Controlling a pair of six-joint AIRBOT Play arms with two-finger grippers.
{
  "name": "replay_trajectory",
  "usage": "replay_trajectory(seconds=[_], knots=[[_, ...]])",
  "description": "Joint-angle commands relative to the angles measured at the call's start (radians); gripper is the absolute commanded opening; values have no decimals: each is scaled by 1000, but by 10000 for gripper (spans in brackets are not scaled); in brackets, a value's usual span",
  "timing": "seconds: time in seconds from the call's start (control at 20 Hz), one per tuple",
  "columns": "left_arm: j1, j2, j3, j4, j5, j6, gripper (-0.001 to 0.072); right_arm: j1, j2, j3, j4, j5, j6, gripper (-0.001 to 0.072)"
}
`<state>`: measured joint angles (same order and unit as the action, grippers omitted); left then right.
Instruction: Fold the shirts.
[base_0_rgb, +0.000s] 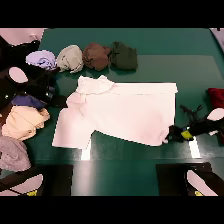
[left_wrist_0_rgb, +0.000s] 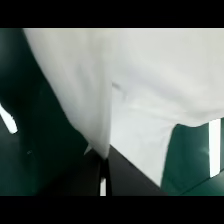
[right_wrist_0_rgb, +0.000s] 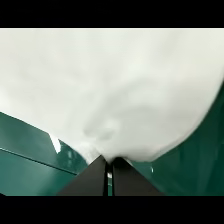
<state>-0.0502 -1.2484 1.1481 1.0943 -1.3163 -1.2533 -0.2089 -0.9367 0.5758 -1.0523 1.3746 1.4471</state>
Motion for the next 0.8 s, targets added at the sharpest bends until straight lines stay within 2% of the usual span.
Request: replay_trajectory(seconds=[0.0, 0.1, 0.2, 0.35, 0.45, 0.6, 0.75], knots=[[1, 1, 142, -237, -22, 31, 23, -1, 107, 210, 166, -58, -16, 20], [1, 1, 317, -311, -24, 27, 23, -2, 162, 409, 161, -132, -16, 20], [1, 1, 539, -340, -9, -14, 23, -26, 186, 616, 161, -210, -16, 20], [1, 1, 906, -308, 37, -61, 23, -112, 167, 908, 161, -259, -16, 20], [1, 26, 1085, -240, 97, -84, 23, -188, 123, 1094, 162, -219, -16, 20], [1, 185, 1051, -100, 261, -84, 23, -275, 57, 1307, 162, -127, -16, 20], [1, 343, 979, 46, 352, -84, 22, -333, 36, 1432, 161, -97, -16, 19]])
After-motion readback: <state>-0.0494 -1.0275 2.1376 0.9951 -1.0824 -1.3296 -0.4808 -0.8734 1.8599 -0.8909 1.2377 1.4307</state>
